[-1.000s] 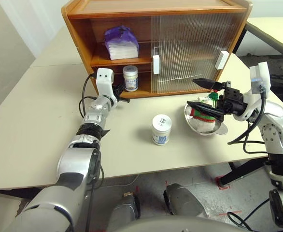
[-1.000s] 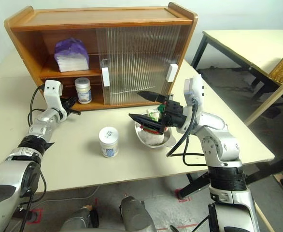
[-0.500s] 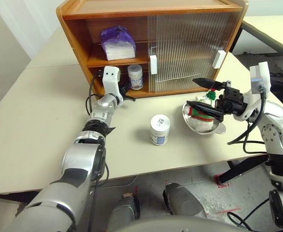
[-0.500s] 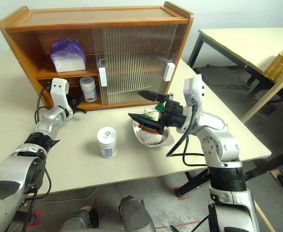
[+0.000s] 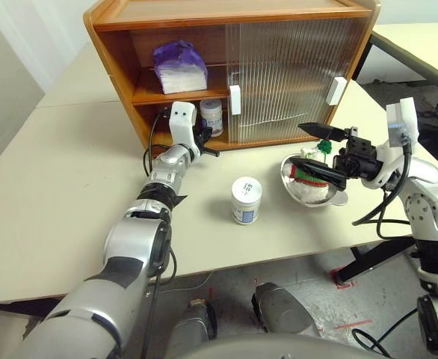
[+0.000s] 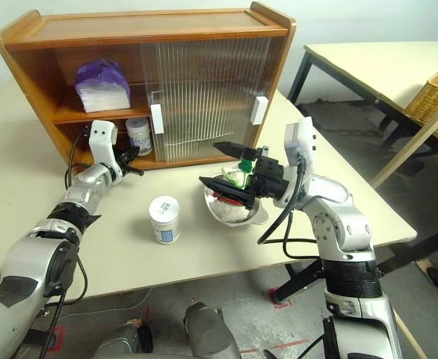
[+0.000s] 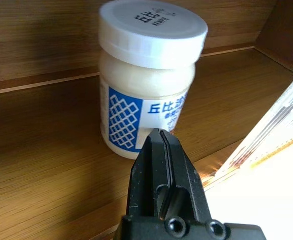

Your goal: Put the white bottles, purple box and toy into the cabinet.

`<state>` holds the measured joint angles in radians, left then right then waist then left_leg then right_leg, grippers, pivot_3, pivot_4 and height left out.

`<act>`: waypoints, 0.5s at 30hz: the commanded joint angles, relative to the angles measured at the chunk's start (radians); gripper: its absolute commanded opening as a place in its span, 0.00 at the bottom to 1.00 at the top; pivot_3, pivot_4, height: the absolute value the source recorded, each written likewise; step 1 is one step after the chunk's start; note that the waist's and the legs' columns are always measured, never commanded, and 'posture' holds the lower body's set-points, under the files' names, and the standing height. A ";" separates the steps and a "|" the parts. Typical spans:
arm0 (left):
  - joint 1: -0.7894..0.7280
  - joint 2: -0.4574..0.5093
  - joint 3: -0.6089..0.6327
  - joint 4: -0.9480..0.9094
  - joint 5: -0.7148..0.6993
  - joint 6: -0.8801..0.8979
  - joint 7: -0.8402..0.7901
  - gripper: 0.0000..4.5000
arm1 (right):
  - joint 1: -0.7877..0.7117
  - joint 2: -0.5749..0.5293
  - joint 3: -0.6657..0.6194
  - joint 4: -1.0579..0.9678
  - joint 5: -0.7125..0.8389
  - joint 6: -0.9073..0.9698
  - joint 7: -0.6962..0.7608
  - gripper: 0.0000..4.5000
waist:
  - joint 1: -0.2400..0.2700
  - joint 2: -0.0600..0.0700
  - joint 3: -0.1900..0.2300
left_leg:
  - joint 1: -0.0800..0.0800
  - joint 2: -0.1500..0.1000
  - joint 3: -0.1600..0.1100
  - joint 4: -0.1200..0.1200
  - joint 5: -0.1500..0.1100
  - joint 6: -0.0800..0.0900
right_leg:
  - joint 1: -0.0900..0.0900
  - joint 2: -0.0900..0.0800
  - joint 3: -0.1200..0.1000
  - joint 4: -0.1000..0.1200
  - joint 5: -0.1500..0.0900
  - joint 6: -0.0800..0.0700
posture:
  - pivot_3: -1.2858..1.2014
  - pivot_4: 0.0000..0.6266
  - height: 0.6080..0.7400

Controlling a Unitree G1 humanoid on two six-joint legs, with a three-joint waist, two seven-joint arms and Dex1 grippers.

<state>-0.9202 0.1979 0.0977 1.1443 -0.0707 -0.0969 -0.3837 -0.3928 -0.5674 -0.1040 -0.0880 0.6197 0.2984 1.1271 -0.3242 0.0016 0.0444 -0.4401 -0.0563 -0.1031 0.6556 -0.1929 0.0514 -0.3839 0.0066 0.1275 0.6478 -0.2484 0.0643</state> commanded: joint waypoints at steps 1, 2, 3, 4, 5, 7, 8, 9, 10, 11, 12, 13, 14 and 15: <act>-0.017 -0.004 -0.008 0.023 0.015 -0.016 -0.011 0.01 | 0.008 -0.011 -0.014 -0.016 0.009 -0.001 0.001 1.00 | -0.002 0.000 0.000 | 0.000 0.000 0.000 0.000 0.000 0.000 | 0.000 0.000 0.000 0.000 0.000 0.000 | 0.36 0.06 1.00; -0.014 -0.004 -0.008 0.021 0.015 -0.018 -0.014 0.01 | 0.009 -0.012 -0.015 -0.017 0.009 -0.001 0.001 1.00 | -0.003 0.000 0.000 | 0.000 -0.001 0.000 0.000 0.000 0.001 | 0.000 0.000 0.000 0.000 0.000 0.001 | 0.36 0.05 1.00; -0.012 -0.004 -0.008 0.020 0.014 -0.020 -0.016 0.01 | 0.009 -0.012 -0.015 -0.017 0.009 -0.001 0.001 1.00 | -0.004 0.000 0.000 | 0.000 -0.001 0.000 0.000 0.000 0.001 | 0.000 0.000 0.000 0.000 0.000 0.001 | 0.36 0.05 1.00; -0.005 -0.001 -0.006 0.012 0.012 -0.021 -0.021 0.01 | 0.009 -0.012 -0.015 -0.018 0.009 0.000 0.001 1.00 | -0.005 0.000 0.000 | 0.000 -0.001 0.000 0.000 0.000 0.001 | 0.000 0.000 0.000 0.000 0.000 0.001 | 0.36 0.06 1.00; 0.007 0.005 -0.004 0.002 0.009 -0.022 -0.026 0.01 | 0.009 -0.011 -0.015 -0.018 0.009 0.000 0.000 1.00 | -0.005 0.000 0.000 | 0.000 -0.001 0.000 0.000 0.000 0.001 | 0.000 0.000 0.000 0.000 0.000 0.001 | 0.36 0.06 1.00; 0.024 0.013 -0.001 -0.012 0.006 -0.024 -0.031 0.01 | 0.009 -0.010 -0.014 -0.018 0.009 0.000 -0.002 1.00 | -0.007 0.000 0.000 | 0.000 -0.001 0.000 0.000 0.000 0.001 | 0.000 0.000 0.000 0.000 0.000 0.001 | 0.36 0.06 1.00; 0.035 0.018 0.002 -0.020 0.004 -0.023 -0.030 0.01 | 0.009 -0.009 -0.013 -0.018 0.009 0.000 -0.003 1.00 | -0.008 0.000 0.000 | 0.000 -0.001 0.000 0.000 0.000 0.001 | 0.000 0.000 0.000 0.000 0.000 0.001 | 0.36 0.06 1.00; 0.050 0.028 0.006 -0.028 0.003 -0.021 -0.023 0.01 | 0.008 -0.008 -0.011 -0.017 0.008 -0.001 -0.002 1.00 | -0.009 0.000 0.000 | 0.000 -0.001 0.000 0.000 0.000 0.001 | 0.000 0.000 0.000 0.000 0.000 0.001 | 0.36 0.06 1.00; 0.062 0.035 0.008 -0.035 0.002 -0.019 -0.017 0.01 | 0.009 -0.006 -0.010 -0.016 0.008 -0.002 -0.002 1.00 | -0.010 0.000 0.000 | 0.000 -0.001 0.000 0.000 0.000 0.001 | 0.000 0.000 0.000 0.000 0.000 0.001 | 0.36 0.06 1.00; 0.071 0.043 0.012 -0.039 0.002 -0.016 -0.003 0.01 | 0.008 -0.005 -0.009 -0.014 0.007 -0.003 -0.002 1.00 | -0.010 0.000 0.000 | 0.000 -0.001 0.000 0.000 0.000 0.001 | 0.000 0.000 0.000 0.000 0.000 0.001 | 0.36 0.07 1.00; 0.075 0.048 0.015 -0.041 0.002 -0.014 0.007 0.01 | 0.007 -0.004 -0.008 -0.012 0.006 -0.003 -0.001 1.00 | -0.011 0.000 0.000 | 0.000 -0.001 0.000 0.000 0.000 0.001 | 0.000 0.000 0.000 0.000 0.000 0.001 | 0.36 0.07 1.00; 0.075 0.053 0.013 -0.039 0.008 -0.016 0.025 0.01 | 0.007 -0.004 -0.007 -0.011 0.007 -0.003 0.000 1.00 | -0.011 0.000 0.000 | 0.000 -0.001 0.000 0.000 0.000 0.001 | 0.000 0.000 0.000 0.000 0.000 0.001 | 0.36 0.07 1.00; 0.074 0.057 0.012 -0.038 0.012 -0.018 0.038 0.01 | 0.006 -0.004 -0.006 -0.011 0.007 -0.003 0.000 1.00 | -0.011 0.000 0.000 | 0.000 -0.001 0.000 0.000 0.000 0.001 | 0.000 0.000 0.000 0.000 0.000 0.001 | 0.36 0.07 1.00; 0.073 0.058 0.009 -0.037 0.014 -0.019 0.045 0.01 | 0.005 -0.004 -0.006 -0.011 0.007 -0.002 0.000 1.00 | -0.009 0.000 0.000 | 0.000 -0.001 -0.001 0.000 0.000 0.001 | 0.000 0.000 0.000 0.000 0.000 0.001 | 0.36 0.07 1.00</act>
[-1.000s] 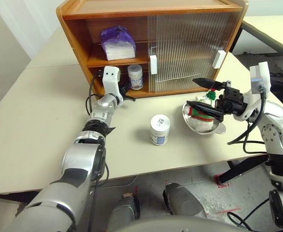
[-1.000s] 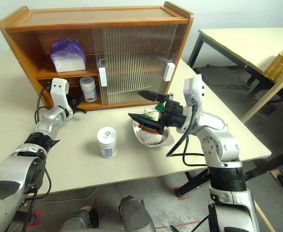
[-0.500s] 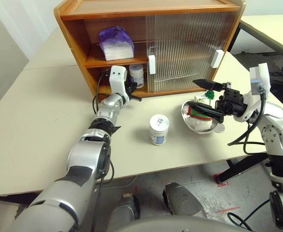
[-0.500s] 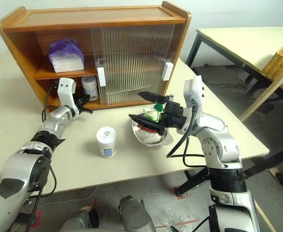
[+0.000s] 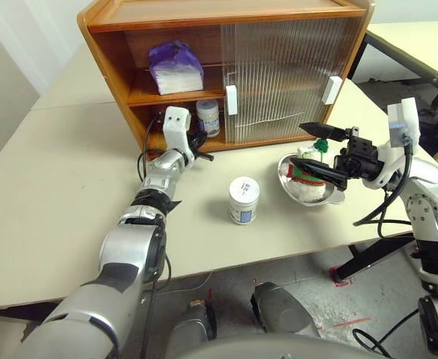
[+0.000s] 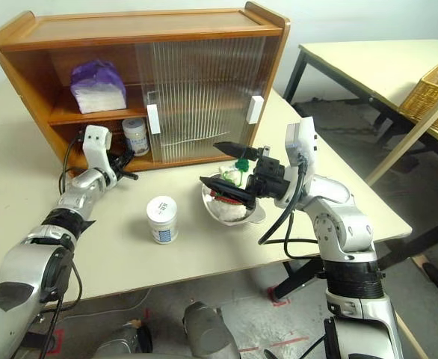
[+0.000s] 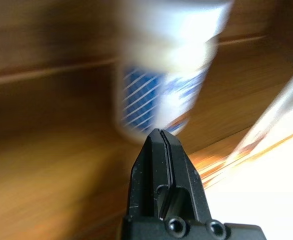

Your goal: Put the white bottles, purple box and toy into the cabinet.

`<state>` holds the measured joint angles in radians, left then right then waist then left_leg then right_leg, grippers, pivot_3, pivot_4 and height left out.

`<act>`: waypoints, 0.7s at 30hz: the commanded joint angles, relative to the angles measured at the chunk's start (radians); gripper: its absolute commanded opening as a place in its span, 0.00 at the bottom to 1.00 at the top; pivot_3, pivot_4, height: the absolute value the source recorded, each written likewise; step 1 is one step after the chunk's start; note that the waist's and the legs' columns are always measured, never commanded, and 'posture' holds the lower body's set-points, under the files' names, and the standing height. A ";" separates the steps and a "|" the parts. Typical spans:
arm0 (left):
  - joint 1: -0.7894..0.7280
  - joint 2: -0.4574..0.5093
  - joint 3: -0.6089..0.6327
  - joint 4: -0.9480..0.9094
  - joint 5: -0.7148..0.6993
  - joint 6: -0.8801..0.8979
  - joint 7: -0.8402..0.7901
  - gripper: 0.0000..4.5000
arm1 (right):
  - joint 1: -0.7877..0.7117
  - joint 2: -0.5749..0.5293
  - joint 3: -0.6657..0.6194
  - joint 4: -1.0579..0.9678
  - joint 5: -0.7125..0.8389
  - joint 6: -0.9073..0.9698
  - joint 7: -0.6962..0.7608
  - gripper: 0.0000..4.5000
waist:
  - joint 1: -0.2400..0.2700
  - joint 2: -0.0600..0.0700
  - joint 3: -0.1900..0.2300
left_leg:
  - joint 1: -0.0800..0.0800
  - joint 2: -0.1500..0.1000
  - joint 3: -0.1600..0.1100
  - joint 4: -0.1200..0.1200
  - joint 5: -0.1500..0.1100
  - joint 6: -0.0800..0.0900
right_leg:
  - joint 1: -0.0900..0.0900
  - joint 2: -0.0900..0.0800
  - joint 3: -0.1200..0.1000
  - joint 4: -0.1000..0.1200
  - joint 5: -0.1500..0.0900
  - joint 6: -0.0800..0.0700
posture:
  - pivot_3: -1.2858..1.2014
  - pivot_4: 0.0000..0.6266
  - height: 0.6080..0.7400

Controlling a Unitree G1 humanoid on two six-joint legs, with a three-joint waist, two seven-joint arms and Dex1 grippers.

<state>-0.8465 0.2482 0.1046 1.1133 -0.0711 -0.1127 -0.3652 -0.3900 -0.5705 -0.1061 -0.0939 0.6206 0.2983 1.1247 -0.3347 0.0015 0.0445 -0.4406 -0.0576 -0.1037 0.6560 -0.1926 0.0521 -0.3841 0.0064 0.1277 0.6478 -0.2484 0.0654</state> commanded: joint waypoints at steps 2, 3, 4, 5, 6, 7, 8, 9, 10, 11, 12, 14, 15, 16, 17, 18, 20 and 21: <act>-0.018 0.010 -0.007 0.012 0.024 -0.015 0.038 0.01 | 0.004 -0.006 -0.008 -0.008 0.008 0.002 0.004 1.00 | 0.003 0.000 0.000 | 0.000 -0.001 -0.001 0.000 0.000 0.000 | 0.000 -0.001 0.000 0.000 0.000 0.000 | 0.36 0.07 1.00; -0.027 0.009 -0.010 0.020 0.027 -0.019 0.040 0.01 | 0.006 -0.010 -0.011 -0.009 0.009 0.003 0.006 1.00 | 0.005 0.000 0.000 | -0.001 -0.002 -0.001 0.000 0.000 0.000 | 0.000 -0.001 0.000 0.000 0.000 0.001 | 0.36 0.07 1.00; -0.033 0.008 -0.011 0.027 0.029 -0.022 0.042 0.01 | 0.007 -0.012 -0.012 -0.010 0.010 0.004 0.006 1.00 | 0.005 0.000 0.000 | -0.001 -0.003 -0.001 0.000 0.000 0.000 | 0.000 -0.002 0.000 0.000 0.000 0.001 | 0.36 0.06 1.00; -0.042 0.005 -0.013 0.036 0.034 -0.025 0.044 0.01 | 0.009 -0.014 -0.015 -0.013 0.011 0.005 0.004 1.00 | 0.005 0.000 0.000 | -0.001 -0.003 -0.002 0.000 0.000 0.001 | 0.000 -0.003 0.000 0.000 0.000 0.001 | 0.36 0.06 1.00; -0.052 0.001 -0.014 0.046 0.039 -0.026 0.049 0.01 | 0.013 -0.016 -0.018 -0.018 0.013 0.007 0.002 1.00 | 0.005 0.000 0.000 | -0.002 -0.004 -0.001 0.000 0.000 0.001 | 0.000 -0.003 0.000 0.000 0.000 0.001 | 0.36 0.06 1.00; -0.061 -0.002 -0.015 0.056 0.042 -0.027 0.052 0.01 | 0.017 -0.018 -0.020 -0.023 0.015 0.009 -0.001 1.00 | 0.005 0.000 0.000 | -0.002 -0.004 -0.001 0.000 0.000 0.000 | -0.001 -0.004 0.000 0.000 0.000 0.001 | 0.36 0.06 1.00; -0.070 -0.006 -0.015 0.067 0.045 -0.028 0.057 0.01 | 0.022 -0.020 -0.023 -0.029 0.016 0.010 -0.003 1.00 | 0.004 0.000 0.000 | -0.002 -0.004 -0.001 0.000 0.000 0.000 | -0.001 -0.004 0.001 0.000 0.000 0.001 | 0.36 0.06 1.00; -0.076 -0.007 -0.015 0.076 0.047 -0.029 0.060 0.01 | 0.025 -0.021 -0.025 -0.033 0.017 0.011 -0.006 1.00 | 0.003 0.000 0.000 | -0.002 -0.004 -0.001 0.000 0.000 0.000 | -0.001 -0.004 0.001 0.000 0.000 0.001 | 0.35 0.06 1.00; -0.082 -0.009 -0.014 0.084 0.049 -0.031 0.062 0.01 | 0.029 -0.022 -0.026 -0.037 0.018 0.012 -0.008 1.00 | 0.001 0.000 0.000 | -0.002 -0.004 -0.001 0.000 -0.001 -0.002 | -0.001 -0.004 0.001 0.000 0.000 0.001 | 0.35 0.06 1.00; -0.085 -0.009 -0.013 0.090 0.051 -0.033 0.064 0.01 | 0.031 -0.023 -0.026 -0.039 0.019 0.012 -0.010 1.00 | -0.002 0.000 0.000 | -0.002 -0.004 -0.001 0.000 -0.003 -0.005 | -0.001 -0.004 0.001 0.000 0.000 0.001 | 0.35 0.06 1.00; -0.091 -0.011 -0.013 0.098 0.053 -0.036 0.062 0.01 | 0.033 -0.024 -0.028 -0.043 0.020 0.013 -0.013 1.00 | -0.005 0.000 0.000 | -0.002 -0.004 -0.001 0.000 -0.004 -0.006 | -0.001 -0.004 0.001 0.000 0.000 0.001 | 0.35 0.06 1.00; -0.098 -0.014 -0.016 0.109 0.060 -0.046 0.052 0.01 | 0.037 -0.026 -0.030 -0.049 0.022 0.013 -0.018 1.00 | -0.009 0.000 0.000 | -0.002 -0.004 -0.001 -0.001 -0.003 -0.006 | -0.002 -0.004 0.000 0.000 -0.001 0.001 | 0.35 0.06 1.00; -0.101 -0.016 -0.019 0.115 0.063 -0.050 0.043 0.01 | 0.040 -0.027 -0.032 -0.052 0.023 0.014 -0.020 1.00 | -0.011 0.000 0.000 | -0.002 -0.004 -0.001 -0.001 -0.003 -0.005 | -0.002 -0.004 0.000 0.000 -0.001 0.001 | 0.34 0.06 1.00; -0.104 -0.020 -0.024 0.120 0.067 -0.060 0.026 0.01 | 0.043 -0.029 -0.035 -0.055 0.023 0.015 -0.021 1.00 | -0.014 0.000 0.000 | -0.002 -0.004 -0.001 0.000 -0.003 -0.004 | -0.002 -0.004 0.000 0.000 -0.001 0.002 | 0.34 0.06 1.00; -0.107 -0.021 -0.029 0.124 0.072 -0.064 0.016 0.01 | 0.046 -0.031 -0.038 -0.058 0.025 0.016 -0.022 1.00 | -0.015 0.000 0.000 | -0.002 -0.004 -0.001 0.000 -0.002 -0.004 | -0.001 -0.004 0.000 0.000 -0.001 0.002 | 0.34 0.05 1.00; -0.109 -0.024 -0.030 0.128 0.073 -0.069 0.007 0.01 | 0.048 -0.033 -0.041 -0.061 0.026 0.017 -0.023 1.00 | -0.018 0.000 0.000 | -0.003 -0.004 -0.001 0.000 -0.002 -0.002 | -0.001 -0.004 0.000 0.000 -0.001 0.003 | 0.34 0.05 1.00; -0.116 -0.028 -0.027 0.135 0.077 -0.076 -0.003 0.01 | 0.051 -0.036 -0.045 -0.063 0.027 0.017 -0.025 1.00 | -0.024 0.000 0.000 | -0.003 -0.005 -0.001 0.000 -0.001 -0.001 | -0.001 -0.004 0.000 0.000 -0.001 0.003 | 0.34 0.05 1.00; -0.118 -0.028 -0.027 0.137 0.081 -0.079 -0.005 0.01 | 0.052 -0.037 -0.045 -0.064 0.027 0.017 -0.026 1.00 | -0.027 0.000 0.000 | -0.003 -0.005 -0.001 0.000 -0.001 -0.001 | -0.001 -0.004 0.000 0.000 -0.001 0.003 | 0.34 0.05 1.00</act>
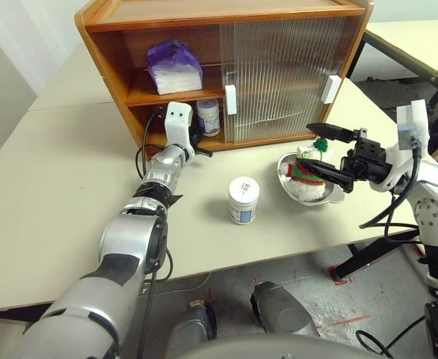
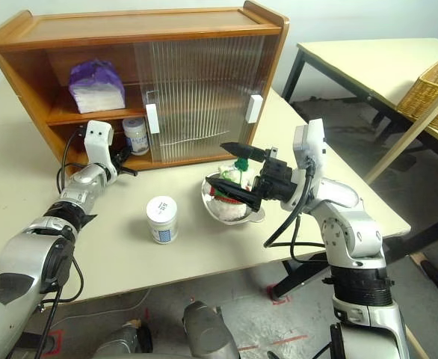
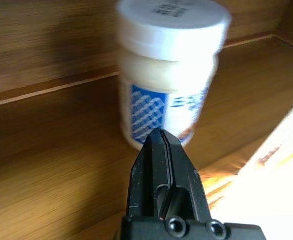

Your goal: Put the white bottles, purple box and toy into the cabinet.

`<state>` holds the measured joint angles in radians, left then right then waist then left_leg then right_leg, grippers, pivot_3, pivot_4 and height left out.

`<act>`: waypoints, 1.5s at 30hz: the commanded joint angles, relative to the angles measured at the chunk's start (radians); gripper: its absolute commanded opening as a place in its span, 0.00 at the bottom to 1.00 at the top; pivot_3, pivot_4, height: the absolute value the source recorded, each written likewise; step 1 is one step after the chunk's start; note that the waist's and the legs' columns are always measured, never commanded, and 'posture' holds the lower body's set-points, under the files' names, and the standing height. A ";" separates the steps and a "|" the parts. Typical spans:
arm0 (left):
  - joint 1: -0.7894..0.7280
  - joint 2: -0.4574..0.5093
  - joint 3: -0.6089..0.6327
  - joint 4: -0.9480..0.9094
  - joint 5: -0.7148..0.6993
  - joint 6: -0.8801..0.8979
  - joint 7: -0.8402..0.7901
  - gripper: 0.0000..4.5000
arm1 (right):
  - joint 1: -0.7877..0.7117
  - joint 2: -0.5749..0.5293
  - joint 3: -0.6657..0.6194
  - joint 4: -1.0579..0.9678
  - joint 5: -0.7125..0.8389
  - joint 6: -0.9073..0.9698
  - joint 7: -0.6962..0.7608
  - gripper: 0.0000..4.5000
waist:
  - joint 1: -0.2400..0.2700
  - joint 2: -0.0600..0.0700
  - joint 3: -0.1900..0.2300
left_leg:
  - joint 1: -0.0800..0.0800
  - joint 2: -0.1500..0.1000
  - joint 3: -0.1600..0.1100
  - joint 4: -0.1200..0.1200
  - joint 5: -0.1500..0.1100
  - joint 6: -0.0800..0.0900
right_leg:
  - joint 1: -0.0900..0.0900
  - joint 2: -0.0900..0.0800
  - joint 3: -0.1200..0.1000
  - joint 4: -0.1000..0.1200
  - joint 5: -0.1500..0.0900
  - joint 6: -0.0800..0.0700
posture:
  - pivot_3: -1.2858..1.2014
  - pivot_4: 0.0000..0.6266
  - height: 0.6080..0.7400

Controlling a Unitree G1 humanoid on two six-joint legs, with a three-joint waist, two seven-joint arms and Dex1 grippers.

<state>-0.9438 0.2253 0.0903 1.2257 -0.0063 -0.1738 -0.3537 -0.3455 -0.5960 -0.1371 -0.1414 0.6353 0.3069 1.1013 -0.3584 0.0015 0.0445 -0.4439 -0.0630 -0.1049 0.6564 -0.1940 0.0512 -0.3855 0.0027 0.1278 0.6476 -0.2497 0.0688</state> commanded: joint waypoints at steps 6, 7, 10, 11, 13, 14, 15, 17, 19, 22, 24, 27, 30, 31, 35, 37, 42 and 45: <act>-0.015 -0.002 -0.009 0.024 0.016 -0.022 -0.031 0.01 | 0.016 -0.011 -0.014 -0.023 0.013 0.006 -0.008 1.00 | -0.029 0.000 0.000 | 0.000 0.000 0.000 0.001 -0.002 -0.003 | 0.000 0.000 0.000 0.000 0.000 0.000 | 0.34 0.04 1.00; -0.008 0.002 -0.005 0.019 0.012 -0.022 -0.035 0.01 | 0.017 -0.010 -0.014 -0.025 0.014 0.006 -0.009 1.00 | -0.032 0.000 0.000 | 0.000 0.000 0.000 0.001 -0.002 -0.003 | 0.000 0.000 0.000 0.000 0.000 0.000 | 0.34 0.04 1.00; 0.029 0.020 0.010 -0.019 -0.010 -0.022 -0.059 0.01 | 0.021 -0.009 -0.014 -0.027 0.016 0.005 -0.009 1.00 | -0.042 0.000 0.000 | 0.000 0.000 0.000 0.001 -0.002 -0.002 | 0.000 0.000 0.000 0.000 0.000 0.001 | 0.34 0.04 1.00; 0.045 0.026 0.016 -0.037 -0.018 -0.021 -0.070 0.01 | 0.022 -0.009 -0.014 -0.026 0.017 0.004 -0.008 1.00 | -0.046 0.000 0.000 | 0.000 0.000 0.000 0.001 -0.002 -0.002 | 0.001 0.000 0.000 0.000 0.000 0.001 | 0.34 0.04 1.00; 0.089 0.042 0.025 -0.093 -0.034 -0.012 -0.097 0.01 | 0.023 -0.010 -0.014 -0.023 0.017 0.002 -0.005 1.00 | -0.052 0.000 0.000 | 0.000 0.000 0.000 0.001 0.000 0.000 | 0.001 0.001 0.000 0.000 0.000 0.001 | 0.34 0.05 1.00; 0.116 0.052 0.029 -0.129 -0.044 -0.005 -0.112 0.01 | 0.022 -0.011 -0.014 -0.021 0.017 0.001 -0.003 1.00 | -0.055 0.000 0.000 | 0.000 0.000 0.000 0.001 0.001 0.002 | 0.001 0.001 -0.001 0.000 0.000 0.001 | 0.34 0.05 1.00; 0.154 0.062 0.033 -0.183 -0.064 -0.002 -0.155 0.01 | 0.020 -0.011 -0.014 -0.016 0.017 0.000 0.000 1.00 | -0.055 0.000 0.000 | 0.000 0.000 0.000 0.001 0.001 0.002 | 0.001 0.001 -0.001 0.000 0.000 0.001 | 0.35 0.05 1.00; 0.244 0.083 0.033 -0.309 -0.111 0.018 -0.260 0.01 | 0.015 -0.013 -0.012 -0.005 0.016 -0.004 0.010 1.00 | -0.056 0.000 0.000 | 0.000 -0.001 0.000 0.001 0.001 0.002 | 0.001 0.001 -0.001 0.000 0.000 0.001 | 0.35 0.04 1.00; 0.343 0.115 0.022 -0.445 -0.151 0.058 -0.359 0.05 | 0.009 -0.013 -0.010 0.007 0.015 -0.009 0.023 1.00 | -0.055 0.000 0.000 | 0.000 -0.001 0.000 0.001 0.001 0.002 | 0.001 0.001 -0.001 0.000 0.000 0.001 | 0.35 0.04 1.00; 0.495 0.191 -0.001 -0.641 -0.193 0.122 -0.489 0.21 | 0.000 -0.013 -0.007 0.020 0.014 -0.020 0.047 1.00 | -0.052 0.000 0.000 | 0.000 -0.001 0.000 0.002 -0.003 -0.005 | 0.001 0.001 -0.002 0.000 0.000 0.000 | 0.35 0.05 1.00; 0.579 0.248 -0.020 -0.751 -0.227 0.145 -0.598 0.37 | -0.004 -0.013 -0.003 0.025 0.011 -0.028 0.062 1.00 | -0.049 0.000 -0.001 | 0.000 0.000 -0.001 0.001 -0.007 -0.011 | 0.000 0.001 -0.001 0.000 0.001 -0.001 | 0.36 0.05 1.00; 0.658 0.338 -0.027 -0.838 -0.265 0.170 -0.730 0.59 | -0.021 -0.001 0.006 0.040 0.009 -0.033 0.068 1.00 | -0.035 0.000 -0.001 | 0.000 0.001 -0.003 0.001 -0.008 -0.016 | -0.002 0.000 -0.001 0.001 0.003 -0.008 | 0.37 0.05 1.00; 0.689 0.387 -0.046 -0.857 -0.269 0.148 -0.819 0.83 | -0.035 0.003 0.017 0.058 0.003 -0.039 0.081 1.00 | -0.019 0.000 -0.002 | 0.000 0.003 -0.006 0.000 -0.009 -0.020 | -0.009 -0.005 0.002 0.001 0.009 -0.023 | 0.37 0.05 1.00; 0.708 0.394 -0.062 -0.880 -0.292 0.142 -0.884 0.91 | -0.042 0.004 0.021 0.062 0.003 -0.038 0.085 1.00 | -0.012 0.000 -0.004 | 0.000 0.003 -0.007 -0.001 -0.010 -0.021 | -0.010 -0.006 0.002 0.001 0.010 -0.026 | 0.37 0.05 1.00; 0.738 0.389 -0.114 -0.925 -0.320 0.117 -1.003 0.99 | -0.054 -0.001 0.030 0.071 0.000 -0.039 0.109 1.00 | 0.008 0.003 -0.008 | 0.000 0.001 -0.012 -0.012 -0.009 -0.024 | -0.016 -0.012 0.001 0.001 0.011 -0.030 | 0.37 0.06 1.00; 0.729 0.356 -0.161 -0.927 -0.304 0.096 -1.024 0.99 | -0.055 -0.006 0.032 0.070 0.004 -0.036 0.125 1.00 | 0.019 0.005 -0.010 | -0.001 0.001 -0.013 -0.015 -0.008 -0.025 | -0.018 -0.013 -0.001 0.001 0.011 -0.030 | 0.37 0.06 1.00; 0.694 0.293 -0.224 -0.909 -0.262 0.088 -0.992 0.99 | -0.051 -0.017 0.037 0.060 0.006 -0.028 0.151 1.00 | 0.033 0.010 -0.014 | -0.010 0.003 -0.013 -0.016 -0.006 -0.025 | -0.022 -0.013 -0.004 0.002 0.010 -0.030 | 0.37 0.07 1.00; 0.673 0.270 -0.249 -0.873 -0.229 0.061 -0.969 0.99 | -0.043 -0.020 0.040 0.055 0.000 -0.033 0.147 1.00 | 0.036 0.010 -0.014 | -0.010 0.004 -0.013 -0.016 -0.005 -0.024 | -0.022 -0.013 -0.004 0.002 0.009 -0.029 | 0.37 0.08 1.00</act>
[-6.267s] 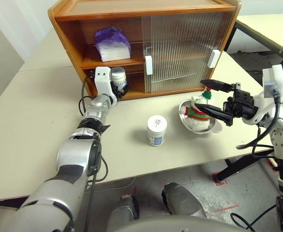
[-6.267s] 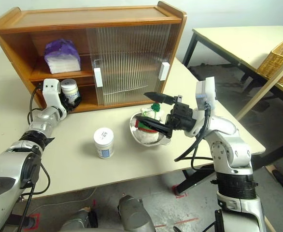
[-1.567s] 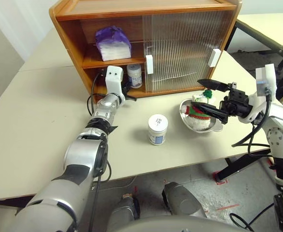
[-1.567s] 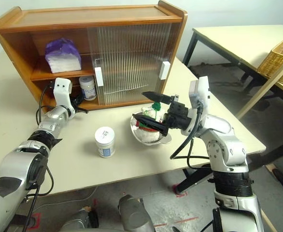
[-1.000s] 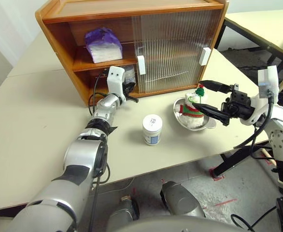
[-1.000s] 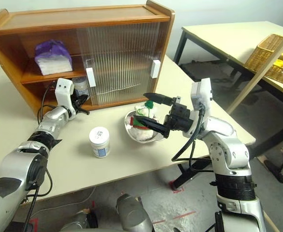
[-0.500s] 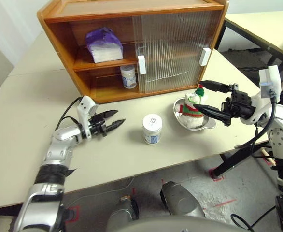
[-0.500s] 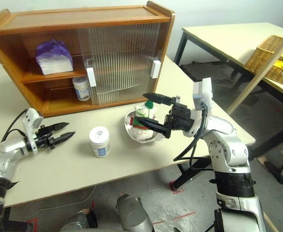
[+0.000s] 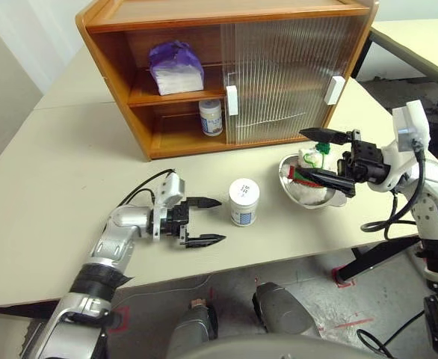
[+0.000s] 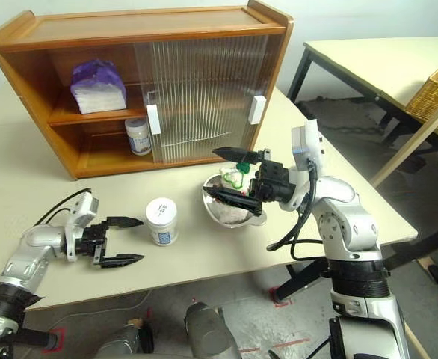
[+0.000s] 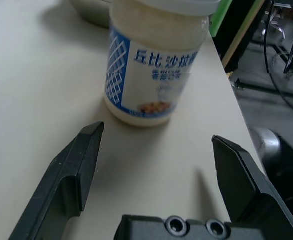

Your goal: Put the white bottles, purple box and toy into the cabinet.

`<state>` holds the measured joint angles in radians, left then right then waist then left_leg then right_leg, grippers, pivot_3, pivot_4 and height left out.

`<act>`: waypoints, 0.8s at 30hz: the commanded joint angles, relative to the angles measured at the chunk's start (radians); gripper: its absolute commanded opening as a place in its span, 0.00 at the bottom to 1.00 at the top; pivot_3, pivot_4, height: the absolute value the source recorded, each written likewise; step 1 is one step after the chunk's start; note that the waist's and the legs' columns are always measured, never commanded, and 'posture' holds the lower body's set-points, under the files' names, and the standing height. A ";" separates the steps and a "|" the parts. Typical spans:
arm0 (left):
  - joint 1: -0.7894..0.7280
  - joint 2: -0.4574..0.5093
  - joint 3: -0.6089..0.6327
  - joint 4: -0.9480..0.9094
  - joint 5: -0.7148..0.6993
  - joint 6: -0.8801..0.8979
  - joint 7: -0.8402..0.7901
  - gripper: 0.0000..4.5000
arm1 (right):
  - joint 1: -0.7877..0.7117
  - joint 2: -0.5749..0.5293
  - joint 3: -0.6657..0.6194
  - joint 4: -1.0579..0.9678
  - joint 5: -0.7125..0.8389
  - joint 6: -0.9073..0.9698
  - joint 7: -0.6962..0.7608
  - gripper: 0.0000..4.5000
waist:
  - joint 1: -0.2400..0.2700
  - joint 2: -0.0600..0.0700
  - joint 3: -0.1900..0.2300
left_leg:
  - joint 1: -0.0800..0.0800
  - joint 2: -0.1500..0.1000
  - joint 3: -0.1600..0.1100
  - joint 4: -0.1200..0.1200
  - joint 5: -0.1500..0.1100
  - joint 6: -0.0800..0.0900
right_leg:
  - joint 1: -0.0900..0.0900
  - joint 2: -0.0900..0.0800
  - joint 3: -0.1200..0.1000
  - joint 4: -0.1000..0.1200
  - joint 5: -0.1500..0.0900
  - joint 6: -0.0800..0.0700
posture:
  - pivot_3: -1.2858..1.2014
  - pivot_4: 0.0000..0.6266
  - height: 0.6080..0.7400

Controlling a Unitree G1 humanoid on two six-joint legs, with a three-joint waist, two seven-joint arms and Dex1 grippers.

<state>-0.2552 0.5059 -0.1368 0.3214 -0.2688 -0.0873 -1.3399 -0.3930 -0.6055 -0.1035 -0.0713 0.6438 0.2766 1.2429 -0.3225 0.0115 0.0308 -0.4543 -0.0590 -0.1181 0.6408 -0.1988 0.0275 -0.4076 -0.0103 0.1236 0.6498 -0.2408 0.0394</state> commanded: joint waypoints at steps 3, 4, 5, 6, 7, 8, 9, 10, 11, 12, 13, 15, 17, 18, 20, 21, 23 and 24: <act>-0.031 -0.044 -0.029 0.060 0.041 -0.030 0.040 0.99 | 0.016 -0.008 0.003 -0.031 0.002 0.015 -0.009 1.00 | 0.000 0.000 0.000 | 0.000 0.000 0.000 0.000 0.000 0.001 | 0.001 0.000 0.000 0.000 0.000 0.000 | 0.36 0.08 1.00; -0.036 -0.054 -0.035 0.070 0.050 -0.035 0.045 0.99 | 0.017 -0.001 -0.002 -0.038 0.016 0.028 -0.021 1.00 | -0.001 0.000 0.000 | 0.000 0.000 0.000 0.000 0.001 0.001 | 0.001 0.000 0.000 0.000 0.000 0.001 | 0.36 0.08 1.00; -0.040 -0.059 -0.039 0.078 0.057 -0.040 0.048 0.99 | 0.017 0.003 -0.006 -0.043 0.026 0.038 -0.029 1.00 | -0.001 0.000 0.000 | 0.000 0.000 0.000 0.000 0.001 0.002 | 0.001 0.000 0.000 -0.001 0.000 0.001 | 0.36 0.08 1.00; -0.043 -0.066 -0.042 0.086 0.061 -0.043 0.052 0.99 | 0.017 0.004 -0.007 -0.045 0.025 0.037 -0.034 1.00 | -0.001 0.000 0.000 | 0.000 0.000 0.000 0.000 0.001 0.002 | 0.002 0.000 0.000 -0.001 0.000 0.001 | 0.36 0.08 1.00; -0.045 -0.073 -0.045 0.088 0.061 -0.042 0.055 0.99 | 0.017 0.003 -0.006 -0.045 0.022 0.034 -0.035 1.00 | -0.001 0.000 0.000 | 0.000 0.000 0.000 0.000 0.001 0.002 | 0.002 0.000 0.000 -0.001 0.000 0.001 | 0.36 0.08 1.00; -0.047 -0.079 -0.048 0.088 0.059 -0.040 0.056 0.99 | 0.018 0.001 -0.004 -0.044 0.018 0.032 -0.034 1.00 | -0.002 0.000 0.000 | 0.001 0.000 0.000 0.000 0.001 0.002 | 0.002 0.000 0.000 0.000 0.000 0.001 | 0.36 0.08 1.00; -0.048 -0.083 -0.050 0.088 0.057 -0.039 0.058 0.99 | 0.018 -0.001 -0.003 -0.044 0.016 0.030 -0.034 1.00 | -0.003 0.000 0.000 | 0.001 0.000 0.000 0.000 0.001 0.002 | 0.003 0.000 0.000 0.000 0.000 0.001 | 0.36 0.08 1.00; -0.048 -0.088 -0.057 0.089 0.062 -0.038 0.058 0.99 | 0.018 0.000 -0.004 -0.043 0.018 0.036 -0.039 1.00 | -0.003 0.000 0.000 | 0.001 0.000 0.000 0.000 0.001 0.002 | 0.003 0.000 0.000 0.000 0.000 0.001 | 0.36 0.08 1.00; -0.048 -0.091 -0.067 0.090 0.070 -0.038 0.058 0.99 | 0.018 -0.001 -0.004 -0.043 0.022 0.048 -0.049 1.00 | -0.003 0.000 0.000 | 0.001 -0.001 0.000 0.000 0.001 0.002 | 0.003 0.000 0.000 -0.001 0.000 0.001 | 0.36 0.08 1.00; -0.051 -0.094 -0.076 0.093 0.080 -0.039 0.060 0.99 | 0.017 -0.001 -0.004 -0.043 0.024 0.057 -0.055 1.00 | -0.004 0.000 0.000 | 0.001 -0.001 0.000 0.000 0.001 0.002 | 0.003 0.000 0.000 -0.001 0.000 0.001 | 0.36 0.08 1.00; -0.057 -0.101 -0.082 0.097 0.088 -0.038 0.071 0.99 | 0.016 -0.002 -0.003 -0.043 0.021 0.064 -0.062 1.00 | -0.004 0.000 0.000 | 0.002 -0.001 0.000 0.000 0.001 0.002 | 0.003 0.000 0.000 -0.001 0.000 0.001 | 0.36 0.08 1.00; -0.067 -0.116 -0.086 0.101 0.093 -0.034 0.087 0.99 | 0.016 -0.005 0.000 -0.045 0.020 0.072 -0.064 1.00 | -0.002 0.000 0.000 | 0.002 -0.001 0.000 0.000 0.001 0.002 | 0.004 -0.001 0.000 -0.001 -0.001 0.001 | 0.36 0.08 1.00; -0.070 -0.129 -0.088 0.098 0.089 -0.030 0.095 0.99 | 0.017 -0.006 0.000 -0.049 0.021 0.076 -0.065 1.00 | -0.002 0.000 0.000 | 0.002 -0.001 0.000 0.000 0.001 0.002 | 0.004 -0.001 0.000 -0.001 -0.001 0.002 | 0.36 0.08 1.00; -0.070 -0.135 -0.089 0.096 0.088 -0.026 0.099 0.99 | 0.018 -0.007 0.001 -0.051 0.020 0.076 -0.064 1.00 | -0.002 0.000 0.000 | 0.001 -0.002 0.000 0.000 0.001 0.002 | 0.004 -0.002 0.000 -0.001 -0.001 0.003 | 0.36 0.08 1.00; -0.073 -0.148 -0.091 0.098 0.091 -0.019 0.115 0.99 | 0.021 -0.007 0.000 -0.054 0.019 0.077 -0.064 1.00 | -0.003 0.000 0.000 | 0.001 -0.002 0.000 0.000 0.001 0.002 | 0.004 -0.002 0.000 -0.001 -0.002 0.003 | 0.36 0.08 1.00; -0.079 -0.155 -0.091 0.110 0.100 -0.019 0.132 0.99 | 0.021 -0.007 0.000 -0.056 0.020 0.078 -0.065 1.00 | -0.003 0.000 0.000 | 0.001 -0.002 0.000 0.000 0.001 0.002 | 0.004 -0.002 0.000 -0.001 -0.002 0.004 | 0.36 0.08 1.00; -0.087 -0.167 -0.091 0.121 0.102 -0.010 0.148 0.99 | 0.022 -0.007 -0.001 -0.059 0.022 0.081 -0.066 1.00 | -0.003 0.000 0.000 | 0.001 -0.002 0.000 0.000 0.000 0.002 | 0.004 -0.002 0.000 -0.001 -0.003 0.005 | 0.36 0.09 1.00; -0.090 -0.174 -0.089 0.122 0.092 0.001 0.145 0.99 | 0.023 -0.007 -0.002 -0.059 0.023 0.082 -0.067 1.00 | -0.002 0.000 0.000 | 0.001 -0.002 0.000 0.000 0.000 0.002 | 0.005 -0.002 0.000 -0.001 -0.003 0.005 | 0.36 0.09 1.00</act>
<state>-0.3421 0.3371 -0.2139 0.4236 -0.1848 -0.1064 -1.2017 -0.3758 -0.6051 -0.1037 -0.1104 0.6603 0.3511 1.1776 -0.3246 0.0115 0.0309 -0.4529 -0.0615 -0.1185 0.6410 -0.1983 0.0291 -0.4024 -0.0125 0.1237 0.6485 -0.2441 0.0451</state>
